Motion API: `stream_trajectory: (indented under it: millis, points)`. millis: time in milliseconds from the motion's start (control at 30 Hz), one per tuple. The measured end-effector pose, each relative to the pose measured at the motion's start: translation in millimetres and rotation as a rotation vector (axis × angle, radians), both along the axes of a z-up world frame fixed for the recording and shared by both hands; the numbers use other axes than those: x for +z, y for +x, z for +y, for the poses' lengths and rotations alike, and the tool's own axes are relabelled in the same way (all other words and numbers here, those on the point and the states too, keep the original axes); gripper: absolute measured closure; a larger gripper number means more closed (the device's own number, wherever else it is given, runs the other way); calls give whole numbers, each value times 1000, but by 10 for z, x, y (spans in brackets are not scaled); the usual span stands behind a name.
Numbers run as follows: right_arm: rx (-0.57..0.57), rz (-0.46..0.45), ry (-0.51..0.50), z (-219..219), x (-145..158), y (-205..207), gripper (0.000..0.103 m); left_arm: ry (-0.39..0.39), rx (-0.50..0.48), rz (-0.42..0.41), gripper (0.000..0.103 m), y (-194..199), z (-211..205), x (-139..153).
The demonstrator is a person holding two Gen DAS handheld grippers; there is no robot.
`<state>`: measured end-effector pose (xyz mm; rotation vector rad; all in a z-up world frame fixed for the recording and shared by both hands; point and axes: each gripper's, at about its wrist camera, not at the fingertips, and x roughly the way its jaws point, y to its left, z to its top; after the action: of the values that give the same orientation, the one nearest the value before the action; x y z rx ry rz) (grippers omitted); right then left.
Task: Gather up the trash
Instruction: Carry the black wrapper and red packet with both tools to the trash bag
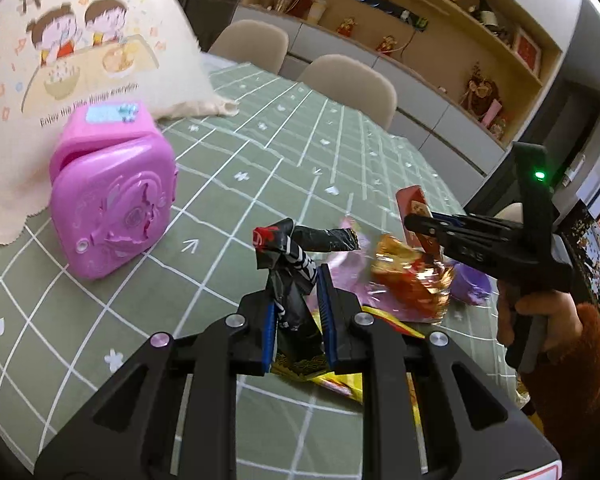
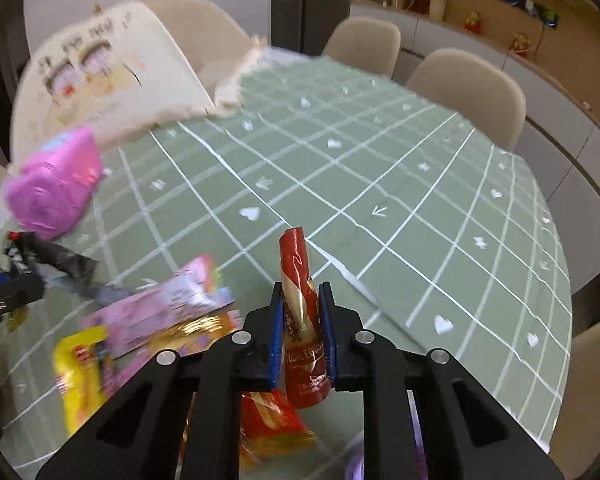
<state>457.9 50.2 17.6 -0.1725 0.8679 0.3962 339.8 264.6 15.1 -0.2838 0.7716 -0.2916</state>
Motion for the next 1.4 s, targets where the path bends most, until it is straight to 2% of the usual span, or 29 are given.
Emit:
stream_trajectory:
  millis: [267, 400, 633, 767, 967, 1200, 1400]
  points:
    - [25, -122, 52, -225, 407, -725, 86, 22, -50, -30, 86, -483, -276, 152]
    - [31, -132, 86, -418, 476, -1002, 86, 32, -59, -82, 86, -672, -417, 340]
    - [13, -162, 108, -891, 495, -1438, 86, 42, -72, -116, 86, -885, -793, 593]
    - [-17, -191, 107, -1216, 525, -1647, 86, 32, -118, -126, 86, -939, -1134, 619]
    - [-96, -222, 112, -1845, 561, -1919, 86, -25, -202, -115, 86, -905, -1673, 636]
    - [-222, -233, 112, -2662, 430, -2092, 86, -8, -326, -87, 86, -878, -2505, 552]
    - [-306, -229, 104, -3222, 311, -2256, 86, -2, -435, -60, 86, -841, -3271, 340]
